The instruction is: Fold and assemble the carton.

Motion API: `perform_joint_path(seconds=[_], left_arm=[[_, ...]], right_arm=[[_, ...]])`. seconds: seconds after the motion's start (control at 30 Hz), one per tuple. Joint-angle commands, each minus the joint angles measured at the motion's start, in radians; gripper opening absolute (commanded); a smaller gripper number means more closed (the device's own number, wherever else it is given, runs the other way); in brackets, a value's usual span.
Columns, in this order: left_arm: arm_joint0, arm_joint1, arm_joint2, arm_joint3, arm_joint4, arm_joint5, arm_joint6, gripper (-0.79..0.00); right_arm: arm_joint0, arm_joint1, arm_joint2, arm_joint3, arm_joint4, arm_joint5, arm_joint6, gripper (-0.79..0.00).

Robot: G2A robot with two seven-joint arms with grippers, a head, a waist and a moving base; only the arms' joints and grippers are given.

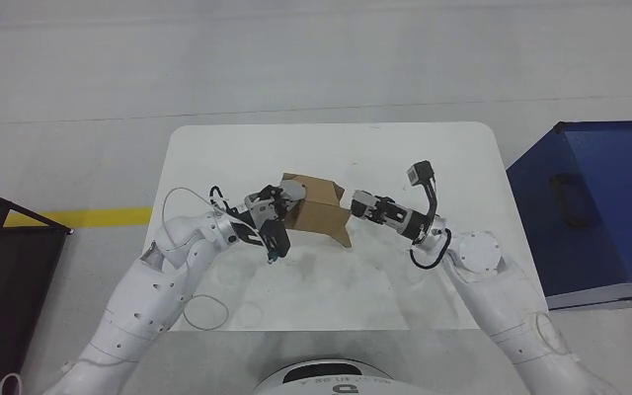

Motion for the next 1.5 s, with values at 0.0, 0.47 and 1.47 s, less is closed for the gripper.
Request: perform_joint_path(seconds=[0.0, 0.47, 1.47], left_arm=[[0.002, 0.001, -0.001, -0.004, 0.001, 0.001, 0.004, -0.785], [0.010, 0.004, 0.005, -0.025, 0.023, 0.009, 0.032, -0.785], [-0.027, 0.022, 0.035, 0.005, 0.084, -0.026, 0.244, -0.785]], right_arm=[[0.005, -0.001, 0.002, 0.014, 0.004, 0.004, -0.002, -0.237], [0.076, -0.020, -0.079, 0.164, 0.383, 0.094, 0.338, -0.397], [0.139, -0.045, -0.122, 0.243, 0.447, 0.103, 0.423, -0.656]])
